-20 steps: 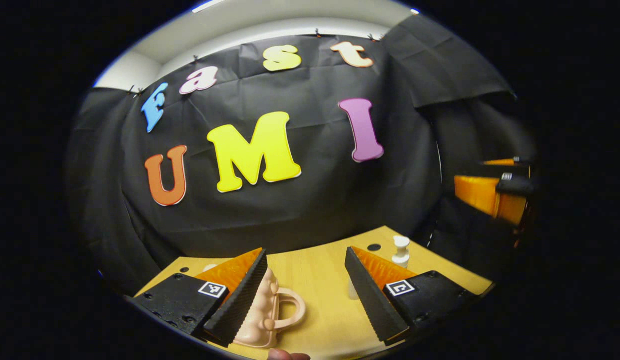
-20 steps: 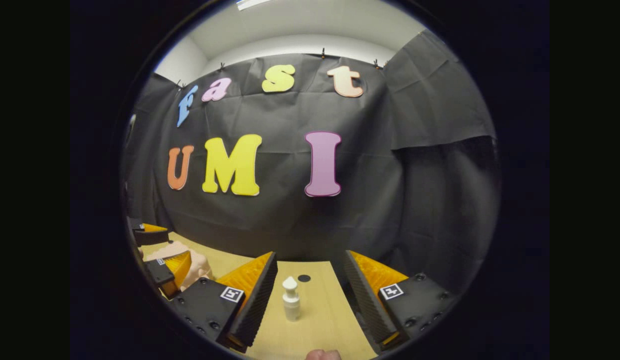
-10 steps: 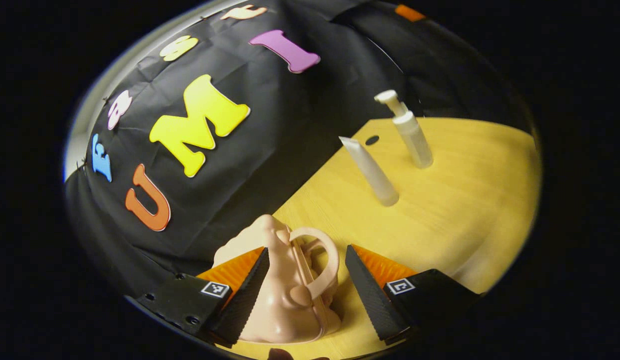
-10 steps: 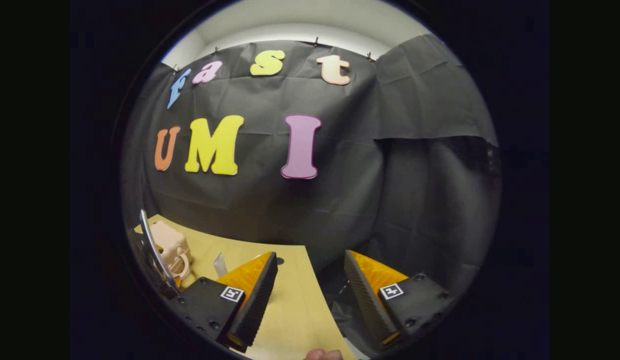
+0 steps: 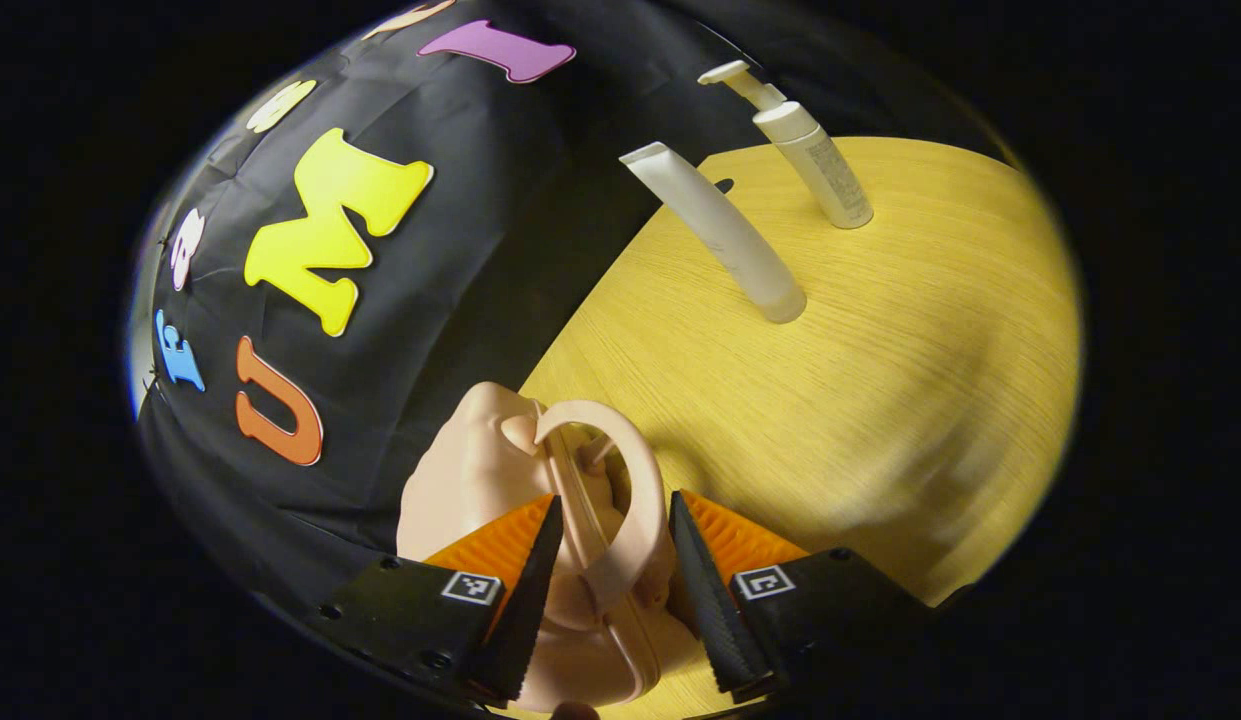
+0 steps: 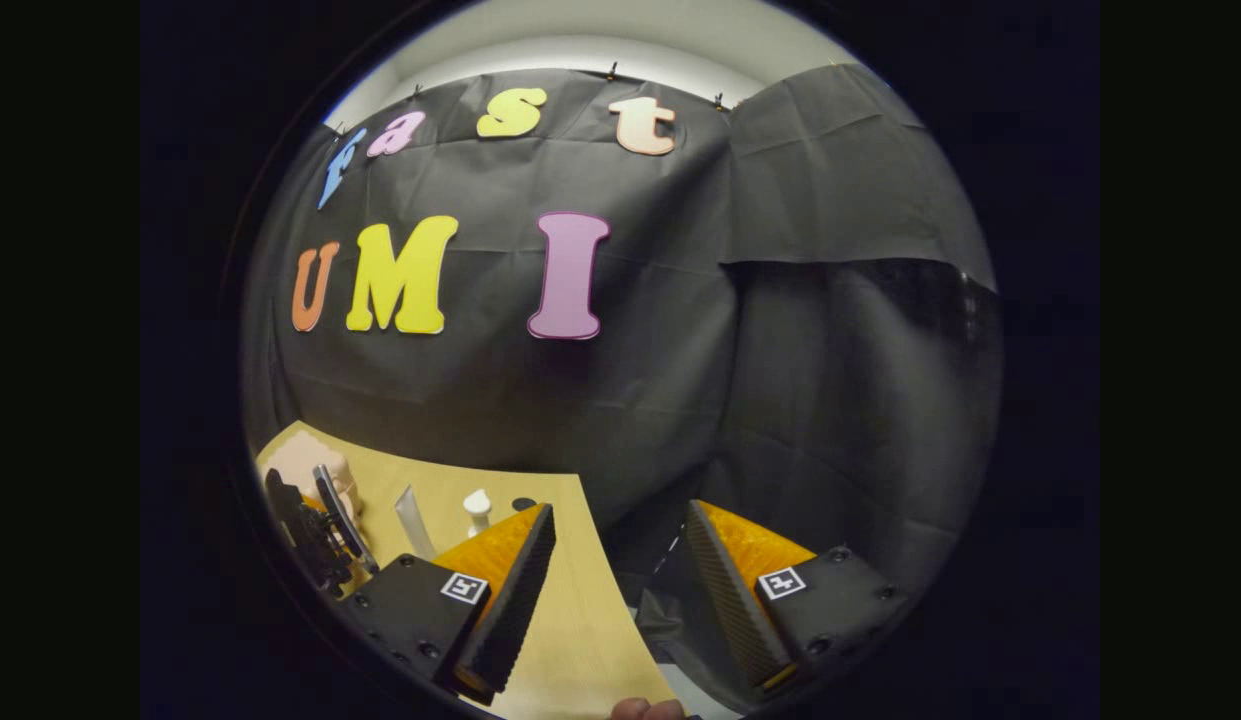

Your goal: First open the suitcase, pack the skin care products into it, and then close the suitcase.

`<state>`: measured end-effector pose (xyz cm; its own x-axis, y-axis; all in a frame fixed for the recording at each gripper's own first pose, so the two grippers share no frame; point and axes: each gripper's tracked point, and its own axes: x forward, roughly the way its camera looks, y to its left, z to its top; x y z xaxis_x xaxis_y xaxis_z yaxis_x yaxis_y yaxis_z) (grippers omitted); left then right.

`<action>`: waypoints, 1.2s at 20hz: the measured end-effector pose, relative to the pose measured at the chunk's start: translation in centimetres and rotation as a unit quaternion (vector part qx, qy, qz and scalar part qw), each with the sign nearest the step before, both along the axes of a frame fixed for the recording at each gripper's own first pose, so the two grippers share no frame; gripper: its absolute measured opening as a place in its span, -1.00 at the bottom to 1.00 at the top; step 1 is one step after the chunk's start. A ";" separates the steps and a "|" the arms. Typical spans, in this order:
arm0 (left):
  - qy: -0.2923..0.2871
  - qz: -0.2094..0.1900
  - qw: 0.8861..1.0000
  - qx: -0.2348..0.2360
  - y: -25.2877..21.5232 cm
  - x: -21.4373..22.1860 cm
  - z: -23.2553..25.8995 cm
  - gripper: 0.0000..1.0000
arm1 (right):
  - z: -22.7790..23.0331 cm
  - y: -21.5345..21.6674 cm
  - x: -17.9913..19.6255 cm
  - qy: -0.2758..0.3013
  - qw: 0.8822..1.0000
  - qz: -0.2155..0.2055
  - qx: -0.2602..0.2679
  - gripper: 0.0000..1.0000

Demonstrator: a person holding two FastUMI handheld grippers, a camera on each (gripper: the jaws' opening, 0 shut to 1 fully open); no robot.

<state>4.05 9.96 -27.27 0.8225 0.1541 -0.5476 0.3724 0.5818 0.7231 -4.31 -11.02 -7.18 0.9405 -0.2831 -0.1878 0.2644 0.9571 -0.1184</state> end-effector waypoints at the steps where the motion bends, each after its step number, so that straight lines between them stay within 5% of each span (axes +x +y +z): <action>1: 0.007 -0.001 1.000 -0.004 -0.3 -0.1 -0.4 0.19 | -0.1 0.0 -0.1 0.002 1.000 0.000 0.000 0.58; 5: 0.007 0.003 1.000 0.012 -0.5 -0.1 -0.4 -0.33 | -0.6 0.0 -0.5 0.008 1.000 0.002 0.004 0.58; 8: 0.000 -0.002 1.000 0.014 -0.7 0.0 0.6 -0.46 | -0.6 0.1 -0.5 0.004 1.000 0.002 0.009 0.58; 15: -0.039 0.047 0.996 -0.071 0.4 -0.4 5.7 -0.94 | -0.7 2.1 -0.1 -0.005 0.999 0.018 0.027 0.59; 19: -0.089 0.054 0.989 -0.107 1.9 -0.1 10.9 -0.94 | 0.1 3.7 0.5 -0.014 0.999 0.037 0.031 0.56; 24: -0.116 0.070 0.966 -0.221 5.7 -0.4 16.1 -0.95 | 1.4 6.3 1.6 -0.025 0.997 0.064 0.036 0.59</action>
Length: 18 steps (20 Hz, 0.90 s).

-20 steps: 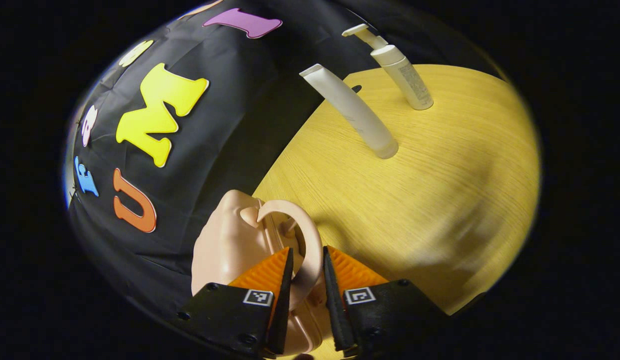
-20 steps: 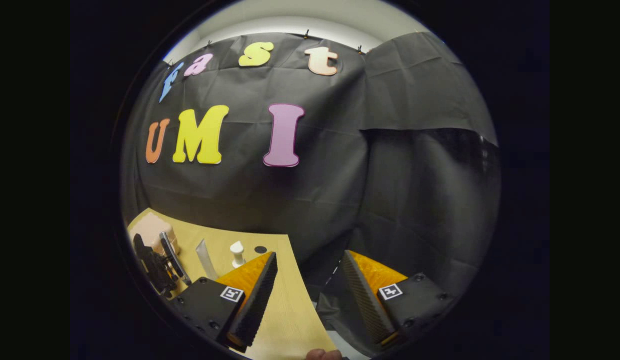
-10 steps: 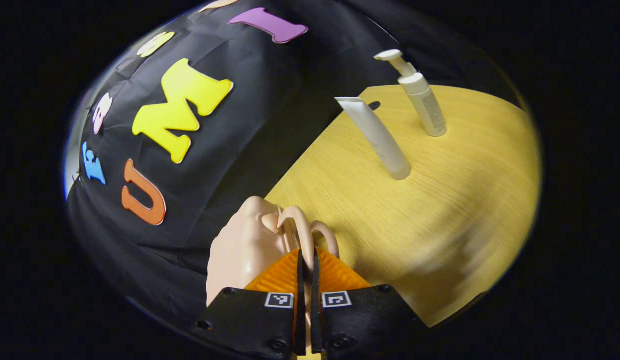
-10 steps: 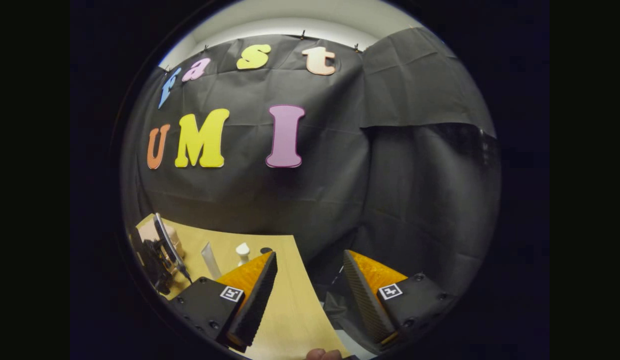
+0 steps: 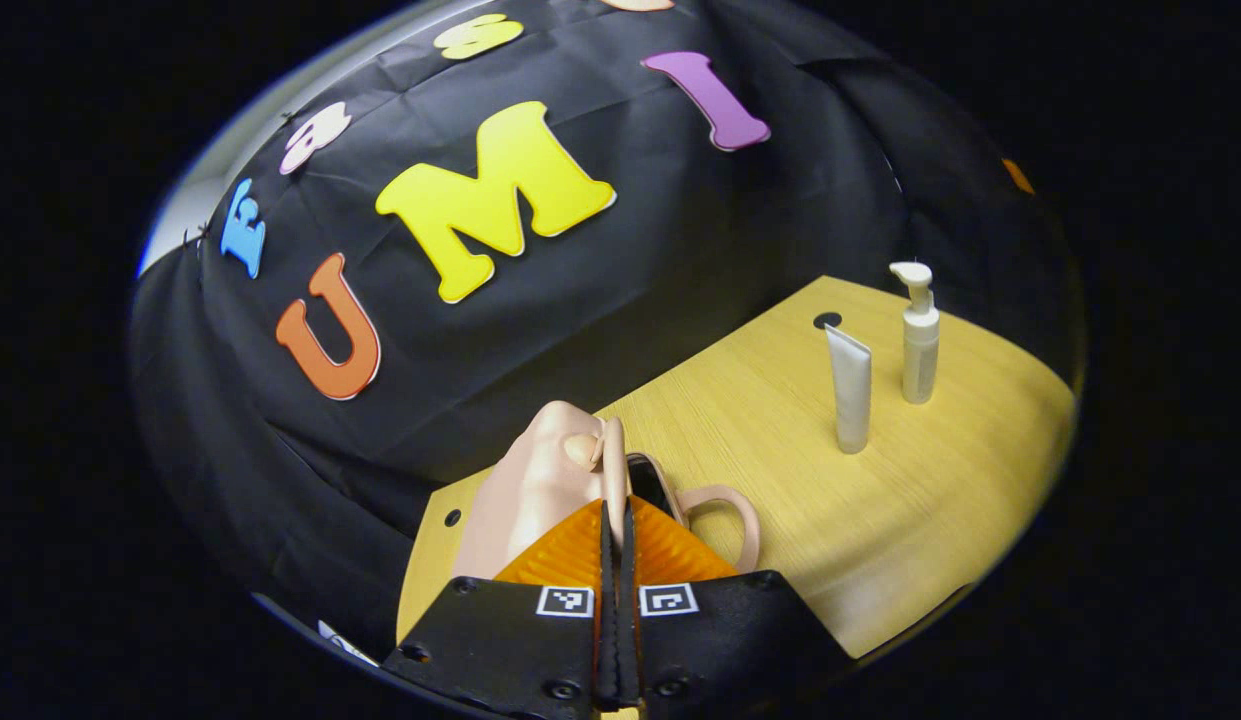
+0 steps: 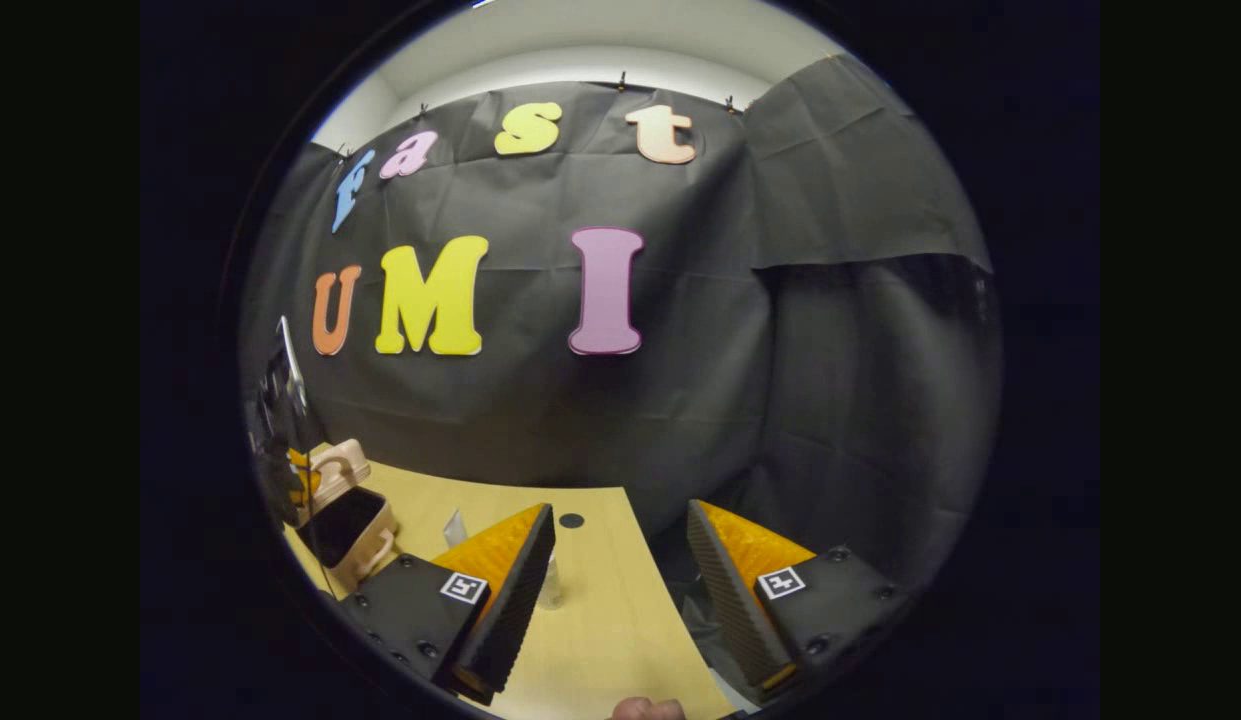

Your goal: First open the suitcase, pack the skin care products into it, and then close the suitcase.

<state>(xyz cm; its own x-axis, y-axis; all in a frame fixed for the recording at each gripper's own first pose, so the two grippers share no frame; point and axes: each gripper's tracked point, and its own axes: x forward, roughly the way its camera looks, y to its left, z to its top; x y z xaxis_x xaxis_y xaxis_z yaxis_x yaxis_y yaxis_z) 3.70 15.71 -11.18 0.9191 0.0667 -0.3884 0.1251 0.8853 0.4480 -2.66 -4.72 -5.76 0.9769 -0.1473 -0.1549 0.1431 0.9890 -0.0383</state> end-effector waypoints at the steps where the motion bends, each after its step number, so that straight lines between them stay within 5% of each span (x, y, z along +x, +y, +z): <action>1: -0.019 0.001 1.000 -0.016 1.2 0.3 1.4 -0.94 | 0.4 0.7 0.2 -0.002 1.000 0.005 0.001 0.59; 6: -0.106 0.037 0.992 -0.059 12.3 1.6 8.4 -0.94 | 2.7 3.9 1.2 -0.015 0.999 0.034 -0.003 0.56; 10: -0.133 0.086 0.987 -0.037 23.6 2.3 9.2 -0.95 | 3.8 5.9 1.9 -0.012 0.999 0.046 -0.002 0.58; 14: -0.119 0.162 0.979 -0.033 34.7 2.6 5.3 -0.94 | 4.1 8.8 2.1 -0.007 0.998 0.061 -0.015 0.58; 18: -0.080 0.224 0.967 -0.090 42.4 2.0 -2.7 -0.92 | 3.4 11.5 2.2 0.010 0.996 0.082 -0.044 0.58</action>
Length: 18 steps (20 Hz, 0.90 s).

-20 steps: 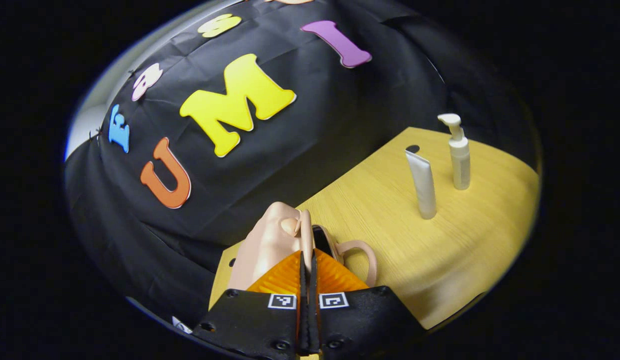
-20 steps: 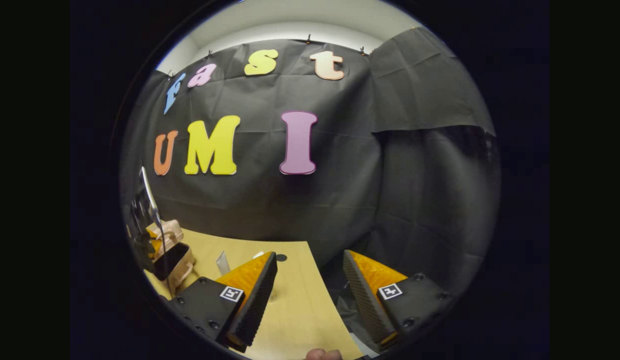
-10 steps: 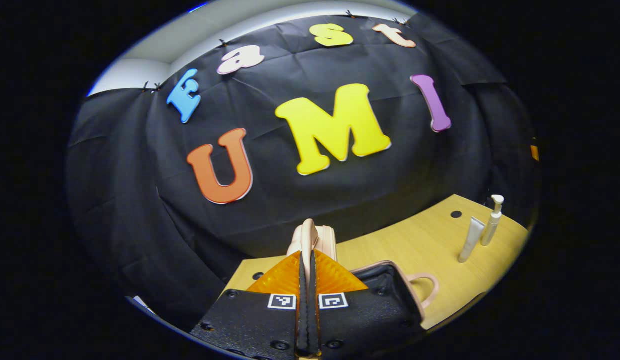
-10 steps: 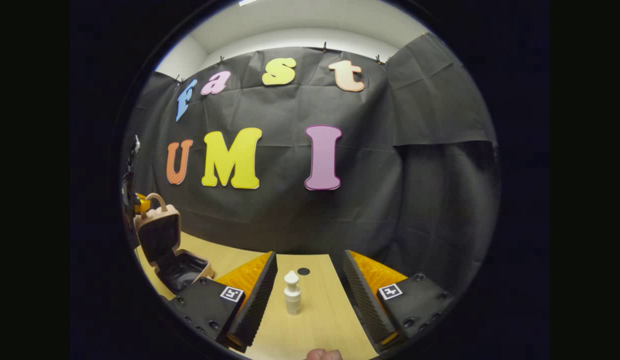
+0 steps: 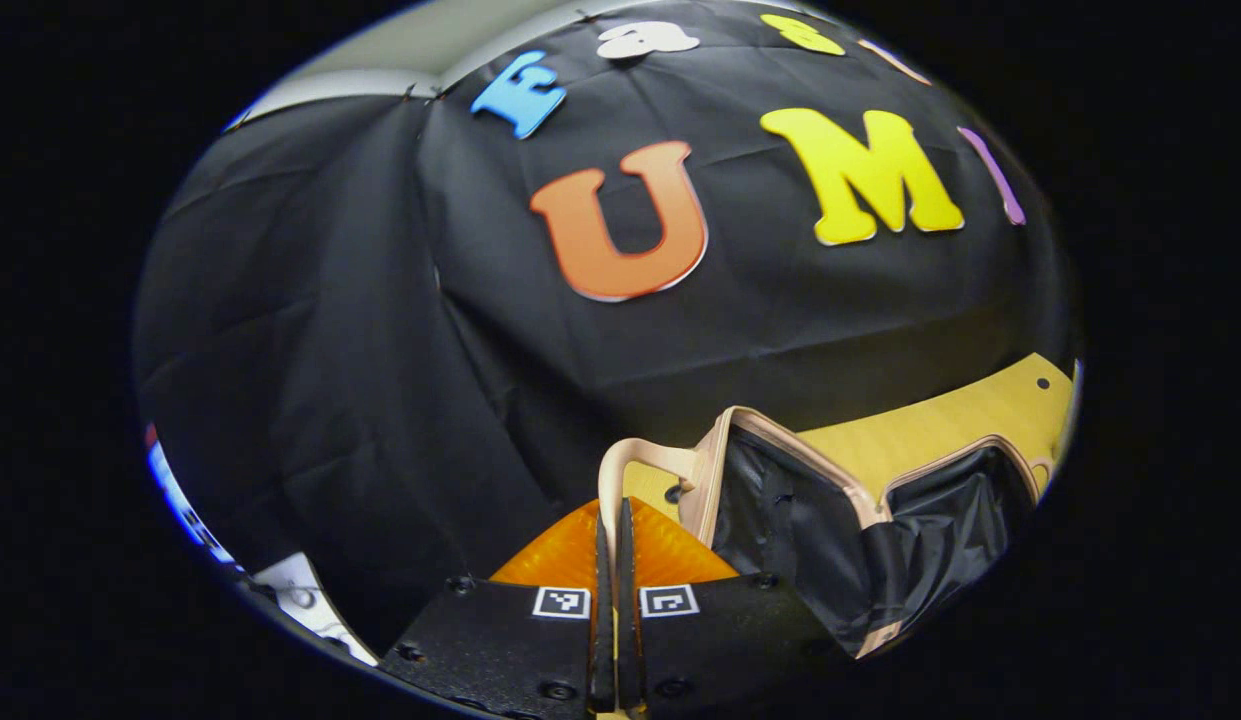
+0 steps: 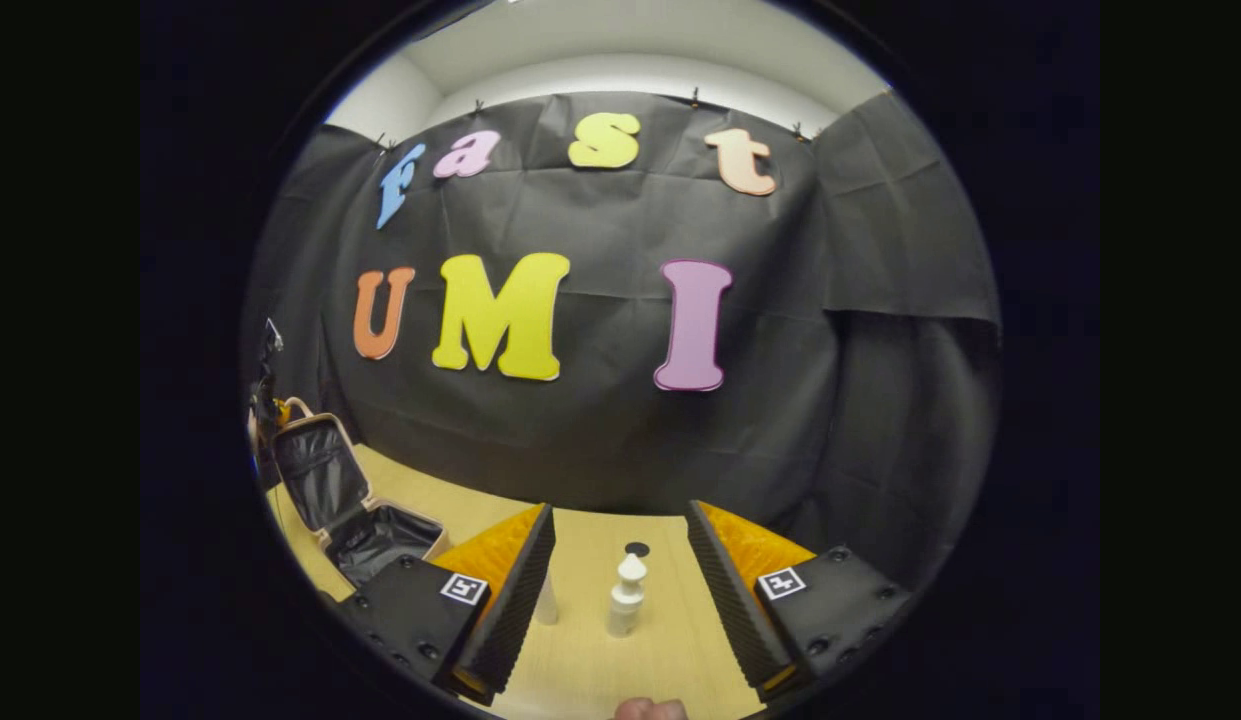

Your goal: First open the suitcase, pack the skin care products into it, and then close the suitcase.

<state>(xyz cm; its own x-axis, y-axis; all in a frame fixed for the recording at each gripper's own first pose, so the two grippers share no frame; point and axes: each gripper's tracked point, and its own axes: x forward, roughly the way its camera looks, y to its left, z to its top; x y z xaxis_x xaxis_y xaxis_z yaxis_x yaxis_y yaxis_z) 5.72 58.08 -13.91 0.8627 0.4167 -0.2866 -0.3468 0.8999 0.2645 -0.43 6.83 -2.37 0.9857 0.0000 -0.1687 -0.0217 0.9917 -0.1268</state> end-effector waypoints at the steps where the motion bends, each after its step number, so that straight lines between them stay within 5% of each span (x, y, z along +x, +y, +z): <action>1: 0.013 0.006 1.000 -0.020 1.1 0.3 -1.9 -0.92 | -0.4 0.5 -0.1 0.007 1.000 0.005 -0.006 0.58; 4: 0.069 0.007 0.996 -0.061 2.1 1.9 -7.7 -0.90 | -2.2 1.6 -0.4 0.025 1.000 0.004 -0.011 0.58; 10: 0.070 0.017 0.970 -0.234 2.0 1.7 -13.9 -0.87 | -3.8 3.8 0.8 0.044 0.999 0.018 -0.019 0.58; 14: 0.078 0.045 0.964 -0.251 3.5 1.7 -15.0 -0.80 | -5.0 4.1 1.3 0.064 0.997 0.026 -0.018 0.58; 16: 0.096 0.078 0.968 -0.218 4.5 0.6 -14.2 -0.30 | -4.7 3.8 1.7 0.061 0.998 0.024 -0.005 0.58; 17: 0.094 0.085 0.969 -0.213 3.9 0.2 -13.1 0.55 | -4.6 3.5 2.0 0.059 0.998 0.025 0.000 0.58; 18: 0.089 0.088 0.971 -0.205 2.9 0.0 -11.8 0.33 | -5.0 3.2 2.0 0.062 0.998 0.028 -0.001 0.58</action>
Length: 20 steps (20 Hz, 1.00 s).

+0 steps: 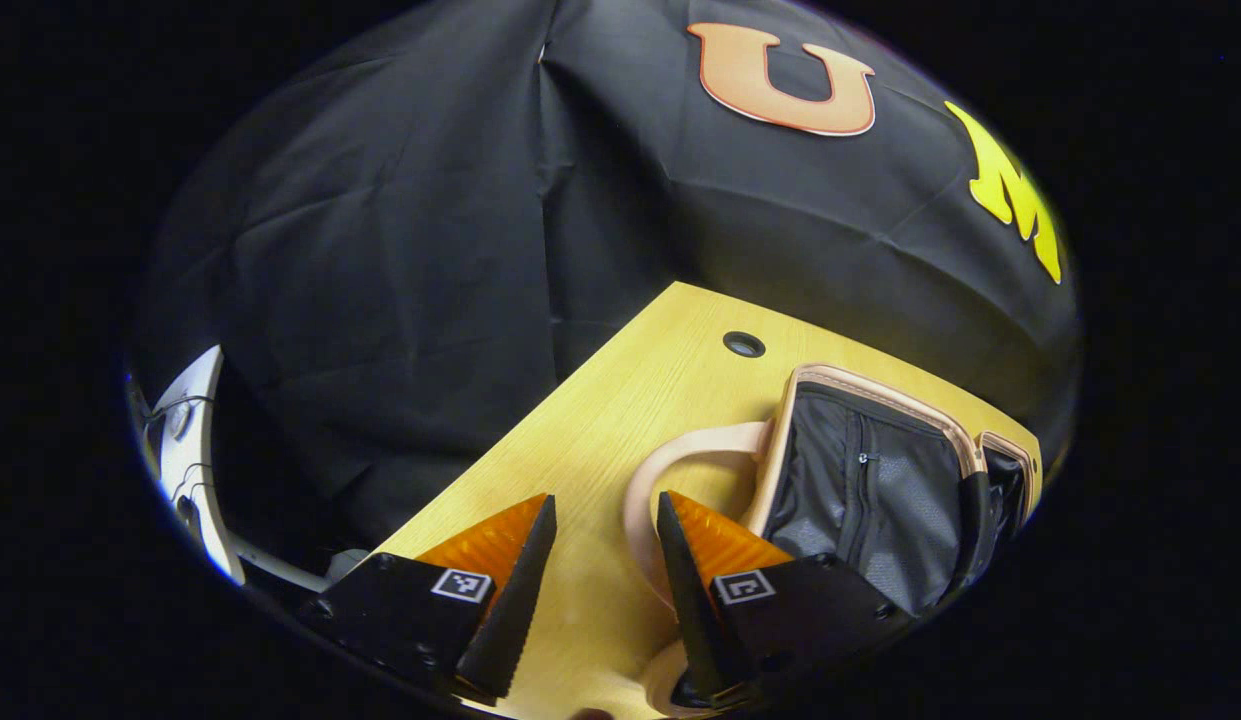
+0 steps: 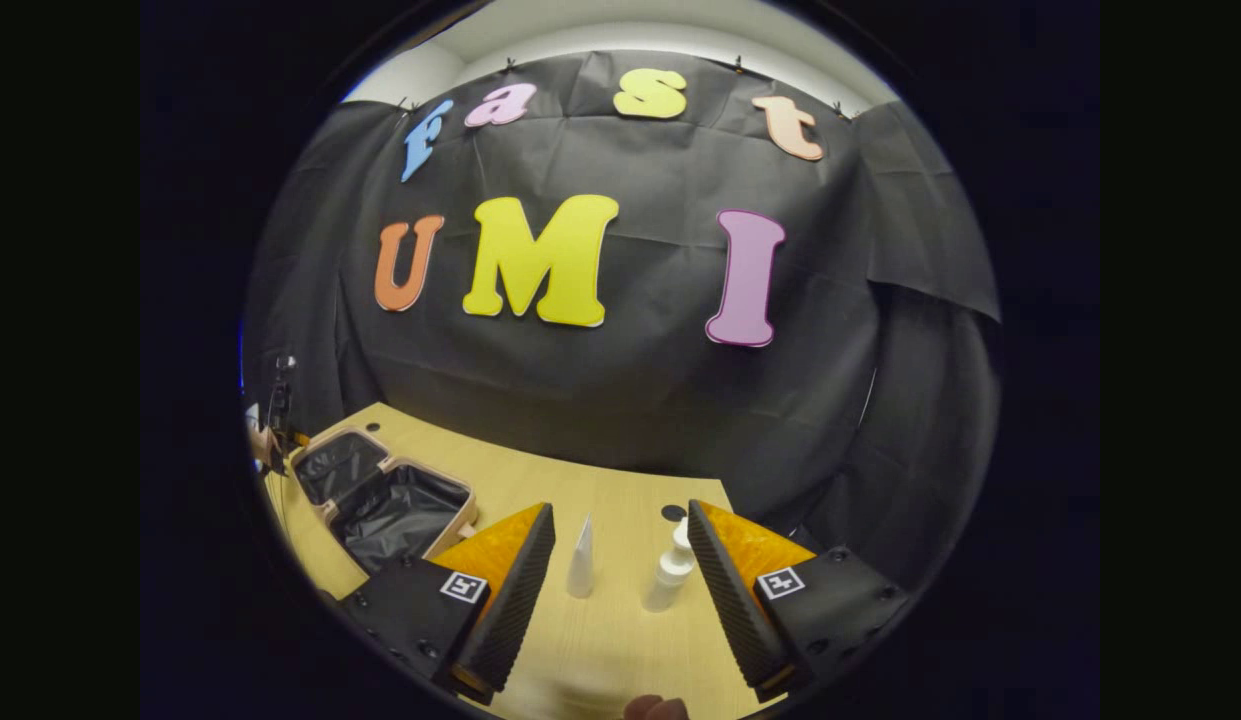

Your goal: First open the suitcase, pack the skin care products into it, and then close the suitcase.

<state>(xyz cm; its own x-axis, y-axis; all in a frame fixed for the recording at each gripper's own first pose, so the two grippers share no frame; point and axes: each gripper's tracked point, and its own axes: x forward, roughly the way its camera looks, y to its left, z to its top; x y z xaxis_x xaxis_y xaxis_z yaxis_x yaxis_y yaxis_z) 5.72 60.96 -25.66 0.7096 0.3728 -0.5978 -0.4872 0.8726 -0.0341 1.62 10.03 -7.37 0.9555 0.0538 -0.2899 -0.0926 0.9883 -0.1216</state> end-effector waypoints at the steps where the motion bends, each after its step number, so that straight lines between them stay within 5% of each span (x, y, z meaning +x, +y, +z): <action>1: -0.012 0.000 1.000 0.013 -1.3 -0.2 1.9 0.56 | 0.0 -0.7 0.3 -0.002 1.000 -0.002 0.002 0.58; 2: -0.029 -0.007 0.999 0.030 -3.1 -0.2 4.5 0.92 | 0.2 -2.0 0.2 -0.005 1.000 -0.010 0.007 0.56; 6: -0.087 -0.054 0.992 0.080 -11.6 -0.6 13.2 0.94 | 1.1 -6.5 0.3 -0.025 0.998 -0.040 0.033 0.58; 10: -0.152 -0.080 0.984 0.042 -23.9 -0.2 17.8 0.96 | 1.9 -9.5 -0.3 -0.044 0.997 -0.040 0.054 0.56; 15: -0.159 -0.150 0.976 -0.011 -40.0 -1.2 16.9 0.96 | 0.9 -12.5 -1.4 -0.048 0.996 -0.033 0.067 0.58; 20: -0.125 -0.241 0.962 -0.007 -53.5 -2.4 12.3 0.96 | -1.6 -14.3 -2.4 -0.021 0.998 -0.020 0.047 0.59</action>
<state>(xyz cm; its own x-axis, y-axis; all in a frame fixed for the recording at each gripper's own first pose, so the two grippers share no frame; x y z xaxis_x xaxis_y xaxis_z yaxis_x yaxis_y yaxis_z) 3.32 7.51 -13.33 0.9206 -0.0432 -0.3881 -0.0001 0.9938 -0.1110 -0.78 -4.30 -8.97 0.9686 0.0399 -0.2453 -0.0488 0.9983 -0.0304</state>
